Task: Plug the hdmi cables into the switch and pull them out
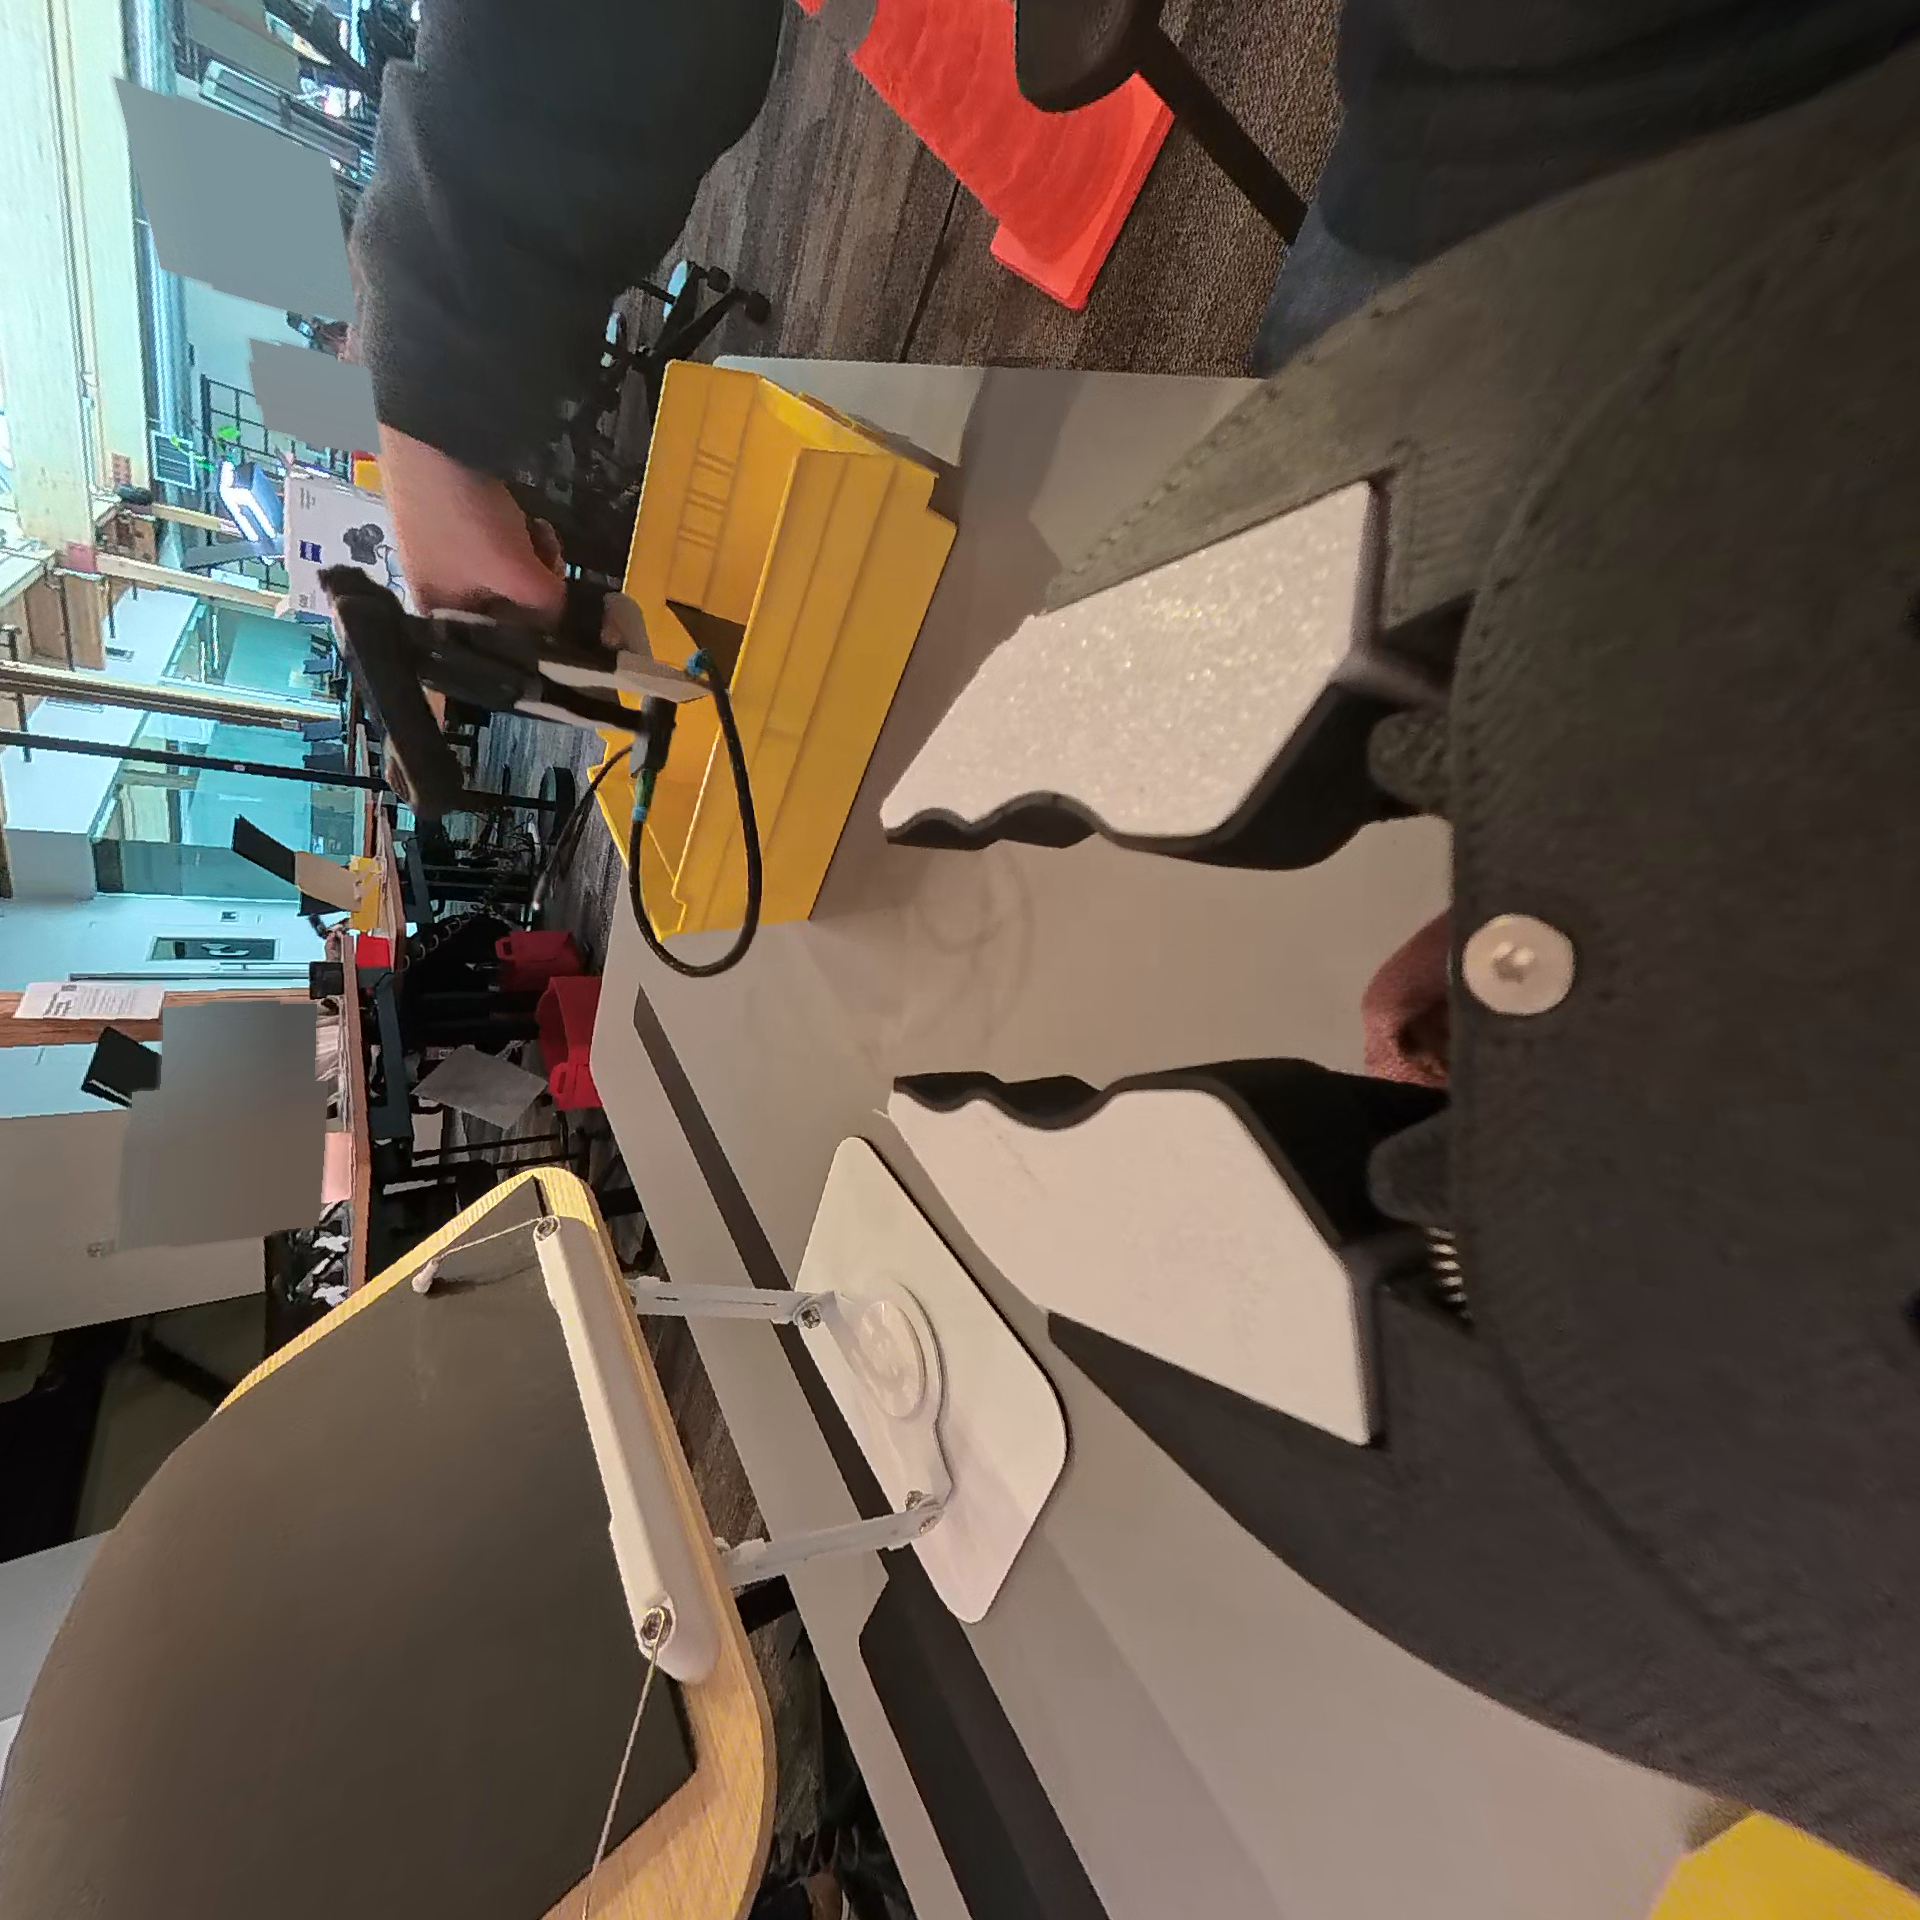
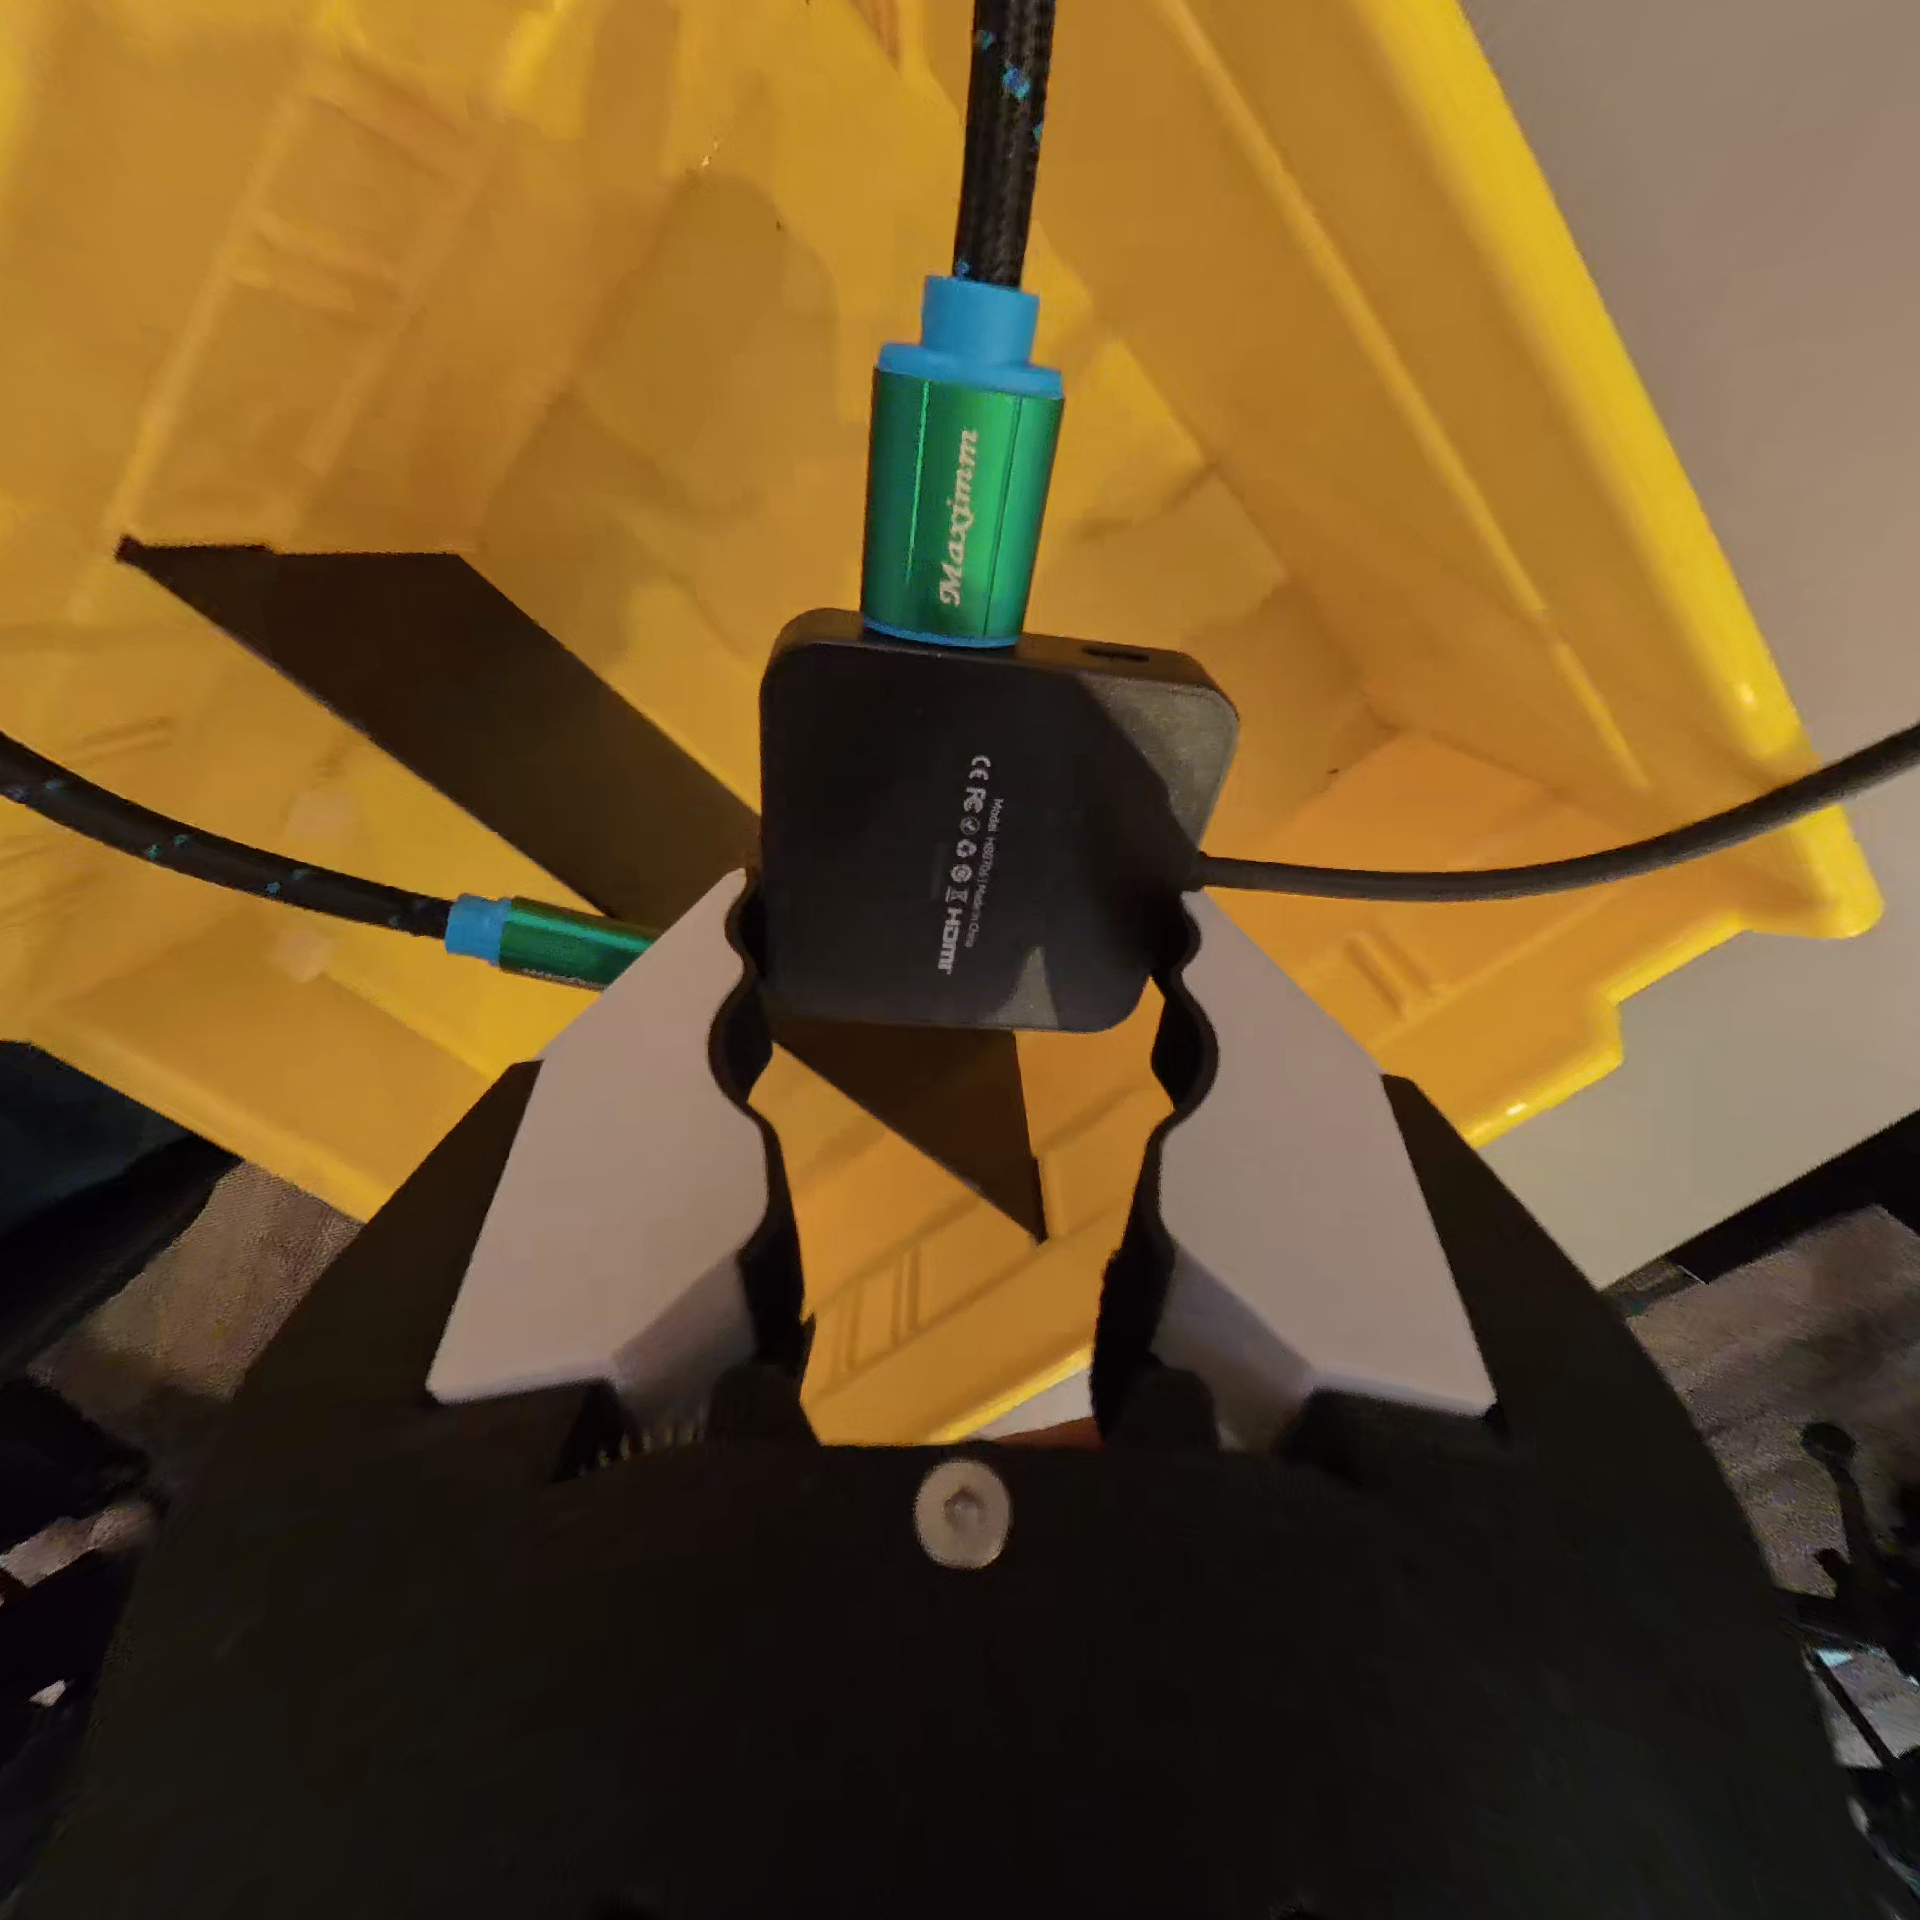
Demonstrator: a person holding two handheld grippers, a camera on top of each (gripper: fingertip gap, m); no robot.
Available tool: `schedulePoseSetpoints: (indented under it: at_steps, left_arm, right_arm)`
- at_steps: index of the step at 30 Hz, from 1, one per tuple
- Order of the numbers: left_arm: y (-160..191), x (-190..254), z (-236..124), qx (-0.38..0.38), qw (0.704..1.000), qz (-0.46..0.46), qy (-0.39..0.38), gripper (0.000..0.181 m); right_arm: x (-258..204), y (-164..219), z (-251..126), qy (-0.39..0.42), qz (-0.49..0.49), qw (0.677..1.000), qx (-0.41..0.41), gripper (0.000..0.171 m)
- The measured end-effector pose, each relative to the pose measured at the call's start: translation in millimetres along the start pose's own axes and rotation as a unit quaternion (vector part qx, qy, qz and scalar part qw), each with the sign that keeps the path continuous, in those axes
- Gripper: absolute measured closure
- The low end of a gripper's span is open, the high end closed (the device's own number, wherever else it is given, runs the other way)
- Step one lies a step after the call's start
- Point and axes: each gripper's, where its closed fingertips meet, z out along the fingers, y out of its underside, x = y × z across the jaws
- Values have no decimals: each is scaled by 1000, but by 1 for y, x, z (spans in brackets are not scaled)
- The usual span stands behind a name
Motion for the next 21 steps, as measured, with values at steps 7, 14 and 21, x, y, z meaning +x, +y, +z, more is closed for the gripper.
schedulePoseSetpoints:
  at_steps: [7, 14, 21]
  left_arm:
    - [2, 2, 3, -3, 1000, -3, 4, 141]
    - [3, 1, 2, -4, 1000, 0, 1, 141]
    - [6, 2, 6, -7, 1000, -3, 5, 141]
  right_arm:
    - [-1, -1, -2, 1, -7, 999, 31, 98]
    - [4, -14, -30, 8, 34, 991, 130, 99]
    - [43, -15, -108, 210, 21, 959, 188, 99]
